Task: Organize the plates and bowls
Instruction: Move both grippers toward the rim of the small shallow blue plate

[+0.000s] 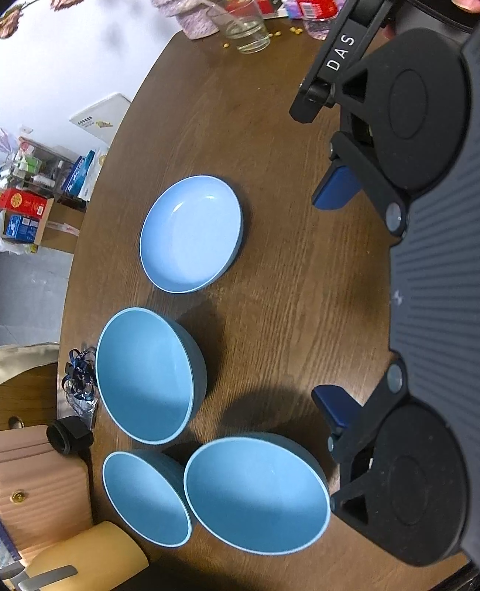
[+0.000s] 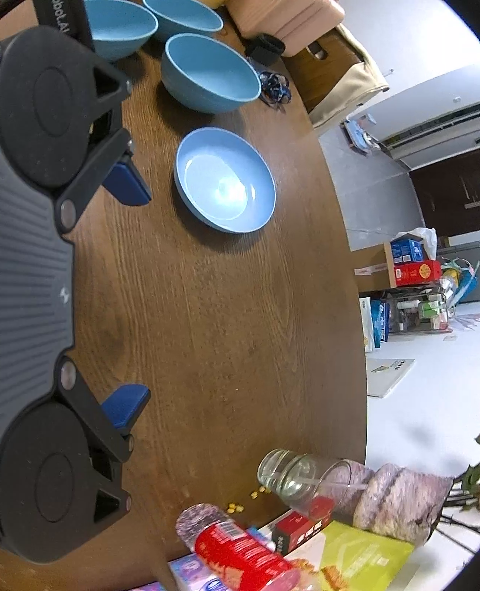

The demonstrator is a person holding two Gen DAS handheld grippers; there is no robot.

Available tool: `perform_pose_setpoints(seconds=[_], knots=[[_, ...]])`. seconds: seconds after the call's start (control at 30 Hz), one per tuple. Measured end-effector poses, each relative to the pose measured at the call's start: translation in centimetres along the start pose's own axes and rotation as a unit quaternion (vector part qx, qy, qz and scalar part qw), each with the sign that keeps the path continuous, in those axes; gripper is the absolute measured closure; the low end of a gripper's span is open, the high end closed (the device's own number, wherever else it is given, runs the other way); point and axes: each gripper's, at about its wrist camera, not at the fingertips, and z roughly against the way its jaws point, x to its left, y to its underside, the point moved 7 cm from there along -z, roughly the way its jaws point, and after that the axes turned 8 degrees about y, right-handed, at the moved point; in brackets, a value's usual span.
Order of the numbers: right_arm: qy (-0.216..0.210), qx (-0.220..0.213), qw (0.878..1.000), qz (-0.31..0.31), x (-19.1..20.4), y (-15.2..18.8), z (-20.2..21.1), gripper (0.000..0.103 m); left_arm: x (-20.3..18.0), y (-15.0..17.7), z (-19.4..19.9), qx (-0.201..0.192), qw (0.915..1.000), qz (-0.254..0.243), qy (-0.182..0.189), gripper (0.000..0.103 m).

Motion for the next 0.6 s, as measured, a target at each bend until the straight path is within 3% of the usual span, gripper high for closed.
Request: perform_pose_setpoints(seconds=[0.6], knots=[[-0.027, 0.013, 0.995, 0.094, 4.0, -6.6, -6.8, 0.000, 0.4, -4.6, -5.4, -0.007, 0.9947, 0.099, -0.025, 0.000]])
